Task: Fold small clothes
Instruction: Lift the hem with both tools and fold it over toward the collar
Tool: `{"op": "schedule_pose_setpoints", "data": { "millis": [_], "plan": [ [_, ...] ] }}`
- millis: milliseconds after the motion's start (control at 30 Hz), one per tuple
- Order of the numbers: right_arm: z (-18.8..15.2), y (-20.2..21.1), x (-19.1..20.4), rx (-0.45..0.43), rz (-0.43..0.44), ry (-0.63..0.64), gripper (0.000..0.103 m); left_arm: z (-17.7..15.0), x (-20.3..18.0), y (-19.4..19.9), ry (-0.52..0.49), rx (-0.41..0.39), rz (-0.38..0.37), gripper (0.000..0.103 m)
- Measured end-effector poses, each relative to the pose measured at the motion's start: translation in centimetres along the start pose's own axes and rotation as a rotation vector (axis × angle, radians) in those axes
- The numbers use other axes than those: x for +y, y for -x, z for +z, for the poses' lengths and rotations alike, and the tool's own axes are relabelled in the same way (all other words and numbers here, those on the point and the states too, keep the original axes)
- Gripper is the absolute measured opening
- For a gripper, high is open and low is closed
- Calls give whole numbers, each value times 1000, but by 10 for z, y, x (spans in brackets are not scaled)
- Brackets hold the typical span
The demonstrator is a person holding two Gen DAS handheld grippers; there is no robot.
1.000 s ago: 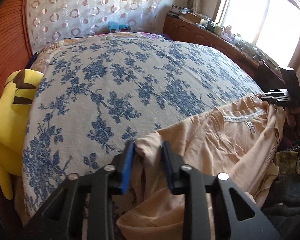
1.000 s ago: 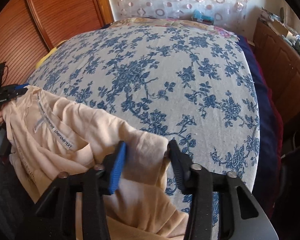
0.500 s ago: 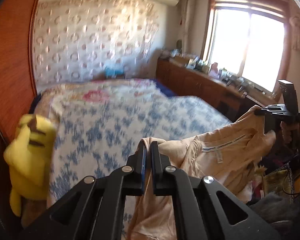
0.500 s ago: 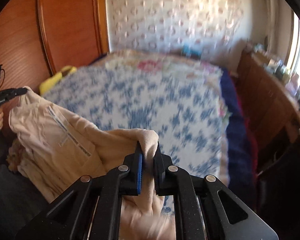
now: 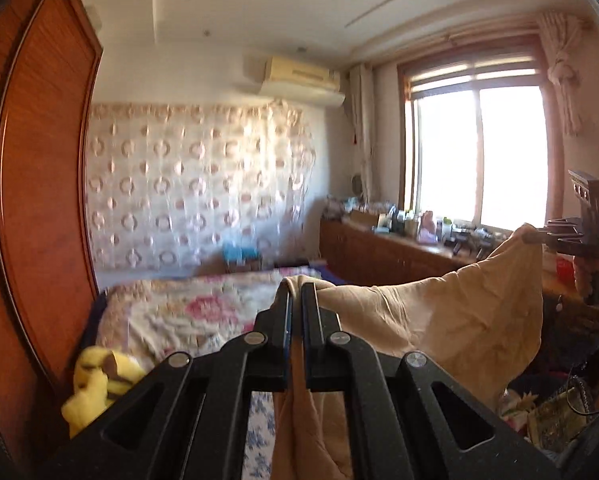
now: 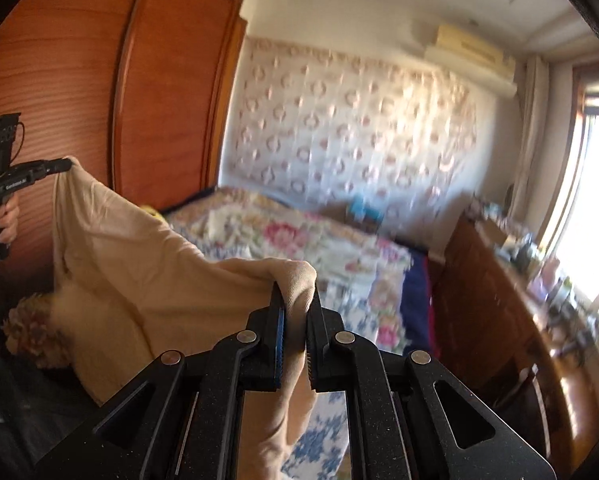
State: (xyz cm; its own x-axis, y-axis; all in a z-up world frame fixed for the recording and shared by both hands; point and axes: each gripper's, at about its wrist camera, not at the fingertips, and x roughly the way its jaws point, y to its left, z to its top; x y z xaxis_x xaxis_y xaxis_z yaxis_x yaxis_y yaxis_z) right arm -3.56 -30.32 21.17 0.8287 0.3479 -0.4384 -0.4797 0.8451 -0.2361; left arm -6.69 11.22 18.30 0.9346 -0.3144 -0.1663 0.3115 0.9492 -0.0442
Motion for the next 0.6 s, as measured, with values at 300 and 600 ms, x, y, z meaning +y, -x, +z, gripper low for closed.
{"op": "schedule_pose_setpoints", "data": {
  "millis": [300, 600],
  "plan": [
    [55, 60, -5, -145, -49, 10, 6, 62, 10, 46, -14, -164, 15, 2],
    [107, 82, -16, -230, -86, 36, 6, 96, 34, 16, -37, -169, 118, 2]
  ]
}}
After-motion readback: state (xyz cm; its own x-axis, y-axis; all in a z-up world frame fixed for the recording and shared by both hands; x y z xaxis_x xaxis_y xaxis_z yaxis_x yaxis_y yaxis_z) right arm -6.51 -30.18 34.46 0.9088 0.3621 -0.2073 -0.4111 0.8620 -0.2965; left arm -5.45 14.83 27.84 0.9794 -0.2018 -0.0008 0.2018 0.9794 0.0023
